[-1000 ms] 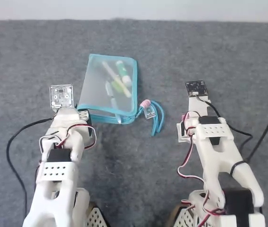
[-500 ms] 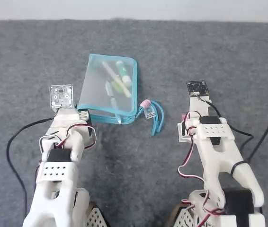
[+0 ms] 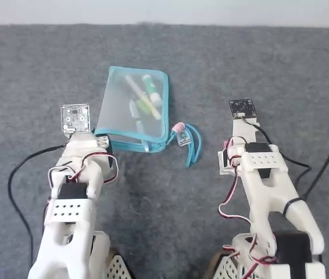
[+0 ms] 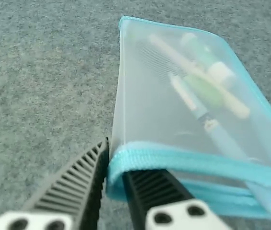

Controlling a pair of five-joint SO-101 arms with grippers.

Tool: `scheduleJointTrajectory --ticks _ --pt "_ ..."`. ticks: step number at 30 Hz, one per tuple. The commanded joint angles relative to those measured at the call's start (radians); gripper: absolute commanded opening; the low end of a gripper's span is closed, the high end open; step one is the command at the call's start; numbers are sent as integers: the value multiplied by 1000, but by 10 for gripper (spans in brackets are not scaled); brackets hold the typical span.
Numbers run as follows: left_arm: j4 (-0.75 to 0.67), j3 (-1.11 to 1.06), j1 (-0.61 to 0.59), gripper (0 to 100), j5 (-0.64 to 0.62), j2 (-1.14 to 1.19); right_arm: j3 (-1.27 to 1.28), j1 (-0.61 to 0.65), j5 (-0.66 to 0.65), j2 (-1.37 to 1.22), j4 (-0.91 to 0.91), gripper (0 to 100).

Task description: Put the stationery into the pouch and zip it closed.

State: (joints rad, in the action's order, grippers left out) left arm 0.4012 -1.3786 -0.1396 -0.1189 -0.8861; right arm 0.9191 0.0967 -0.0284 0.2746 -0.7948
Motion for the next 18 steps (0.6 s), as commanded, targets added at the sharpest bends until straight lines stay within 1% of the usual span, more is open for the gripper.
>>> scheduleJointTrajectory --ticks 1,3,4,5,6,7,9,10,11,13,14,17,18 --pt "-3 21 11 13 -3 -43 -40 -42 6 16 27 9" --pt "0 21 11 13 -3 -43 -41 -58 8 15 18 144" --pt "0 21 11 13 -3 -43 -41 -56 12 18 4 168" --pt "0 21 11 13 -3 -43 -40 -53 15 19 2 98" --pt "0 21 11 13 -3 -43 -40 -56 17 21 7 0" --pt "0 21 9 13 -3 -43 -38 -64 17 25 19 15" --pt "2 19 9 13 -3 -43 -37 -76 15 27 25 142" --pt "2 19 9 13 -3 -43 -37 -67 6 25 24 181" --pt "2 19 9 13 -3 -43 -34 -53 6 28 22 165" --pt "2 19 9 13 -3 -43 -18 -25 -8 35 30 0" --pt "2 19 8 13 -3 -43 -15 -24 -9 35 33 17" --pt "2 19 6 13 -3 -43 -18 -45 5 28 27 217" --pt "2 19 6 13 -3 -43 -18 -47 8 35 24 253"
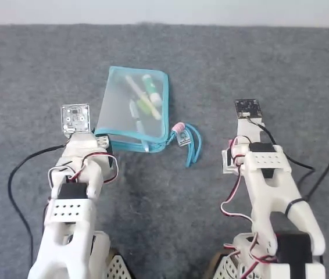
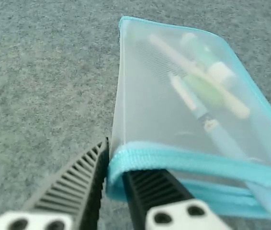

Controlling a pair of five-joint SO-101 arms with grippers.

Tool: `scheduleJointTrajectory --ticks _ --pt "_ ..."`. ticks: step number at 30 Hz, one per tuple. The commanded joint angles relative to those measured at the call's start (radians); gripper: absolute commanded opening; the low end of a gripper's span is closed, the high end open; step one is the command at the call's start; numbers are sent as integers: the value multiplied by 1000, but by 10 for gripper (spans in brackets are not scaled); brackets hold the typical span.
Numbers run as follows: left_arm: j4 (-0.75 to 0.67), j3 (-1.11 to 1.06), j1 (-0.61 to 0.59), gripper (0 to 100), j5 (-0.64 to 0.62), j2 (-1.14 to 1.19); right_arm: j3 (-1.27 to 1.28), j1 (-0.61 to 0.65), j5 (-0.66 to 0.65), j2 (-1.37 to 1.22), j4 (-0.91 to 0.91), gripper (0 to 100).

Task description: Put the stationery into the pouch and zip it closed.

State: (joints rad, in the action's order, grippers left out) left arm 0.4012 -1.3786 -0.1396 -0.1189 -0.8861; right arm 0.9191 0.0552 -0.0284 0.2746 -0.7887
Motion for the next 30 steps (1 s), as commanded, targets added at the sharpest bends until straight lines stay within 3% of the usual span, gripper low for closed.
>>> scheduleJointTrajectory --ticks 1,5,11,30 --pt "2 19 6 13 -3 -43 -17 -4 -2 35 18 255" --pt "2 19 8 13 -3 -43 -17 -10 -6 24 28 37" --pt "2 18 5 13 -3 -43 -12 22 -14 22 19 203" --pt "2 8 3 13 29 -43 -71 10 -29 -96 19 113"
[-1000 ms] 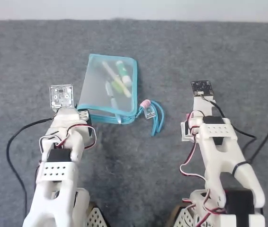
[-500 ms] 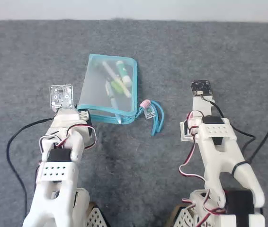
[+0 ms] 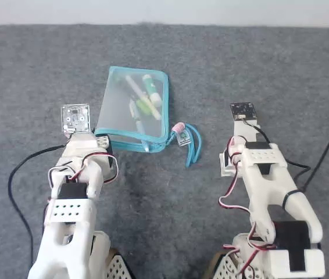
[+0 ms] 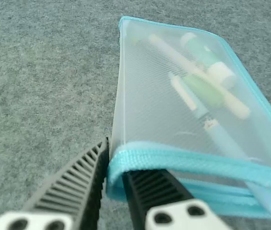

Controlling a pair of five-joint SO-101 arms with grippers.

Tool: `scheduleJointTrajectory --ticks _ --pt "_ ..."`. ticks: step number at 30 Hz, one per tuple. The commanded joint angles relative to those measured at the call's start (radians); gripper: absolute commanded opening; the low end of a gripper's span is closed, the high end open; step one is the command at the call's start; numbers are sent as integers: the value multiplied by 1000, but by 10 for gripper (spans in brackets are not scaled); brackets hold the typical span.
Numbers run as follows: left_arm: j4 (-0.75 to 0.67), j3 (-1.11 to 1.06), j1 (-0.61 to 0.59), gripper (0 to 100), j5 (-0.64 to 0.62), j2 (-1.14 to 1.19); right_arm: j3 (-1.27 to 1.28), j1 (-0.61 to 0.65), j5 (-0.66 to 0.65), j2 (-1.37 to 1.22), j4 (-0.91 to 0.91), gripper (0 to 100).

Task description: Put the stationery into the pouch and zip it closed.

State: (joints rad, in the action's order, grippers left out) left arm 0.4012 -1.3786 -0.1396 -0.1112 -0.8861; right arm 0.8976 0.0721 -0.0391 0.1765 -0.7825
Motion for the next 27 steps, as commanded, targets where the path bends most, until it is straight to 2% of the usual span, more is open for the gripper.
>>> scheduleJointTrajectory --ticks 1,4,10,21,24,27 --pt "2 8 5 13 21 -43 -49 -7 -18 2 13 81" --pt "2 7 6 13 21 -43 -49 -16 -18 4 21 5" --pt "-2 7 8 13 21 -43 -69 -85 -20 41 -18 7" --pt "-5 7 11 13 23 -43 -66 -87 -169 562 -338 7" --pt "-5 7 11 13 23 -43 -66 -41 -203 676 -404 6" --pt "-5 7 14 13 23 -43 -66 88 -256 765 -447 6"
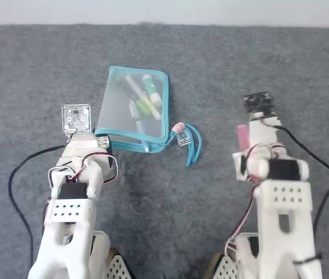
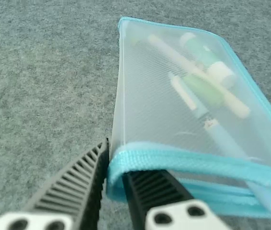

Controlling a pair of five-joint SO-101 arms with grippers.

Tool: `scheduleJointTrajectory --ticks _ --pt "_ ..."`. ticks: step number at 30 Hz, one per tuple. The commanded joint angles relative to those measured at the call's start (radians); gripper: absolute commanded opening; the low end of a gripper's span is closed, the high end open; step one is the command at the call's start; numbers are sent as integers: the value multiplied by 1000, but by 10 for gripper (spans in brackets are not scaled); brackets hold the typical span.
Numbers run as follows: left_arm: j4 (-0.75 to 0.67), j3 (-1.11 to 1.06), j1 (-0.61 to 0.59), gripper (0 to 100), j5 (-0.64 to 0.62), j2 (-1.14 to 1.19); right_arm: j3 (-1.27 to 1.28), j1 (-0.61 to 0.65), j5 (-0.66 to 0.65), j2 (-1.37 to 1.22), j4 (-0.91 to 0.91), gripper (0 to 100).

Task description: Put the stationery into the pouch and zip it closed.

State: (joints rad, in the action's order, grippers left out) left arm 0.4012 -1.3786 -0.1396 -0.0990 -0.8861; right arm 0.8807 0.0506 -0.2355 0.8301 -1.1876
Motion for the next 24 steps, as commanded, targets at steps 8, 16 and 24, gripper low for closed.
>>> scheduleJointTrajectory --ticks 8,16,24 --pt "-5 -21 167 13 132 -43 -48 552 -239 174 -150 6" --pt "-5 -22 270 13 135 -43 -48 587 -252 113 -148 6" --pt "2 -22 311 13 137 -43 -64 529 -120 -153 13 6"
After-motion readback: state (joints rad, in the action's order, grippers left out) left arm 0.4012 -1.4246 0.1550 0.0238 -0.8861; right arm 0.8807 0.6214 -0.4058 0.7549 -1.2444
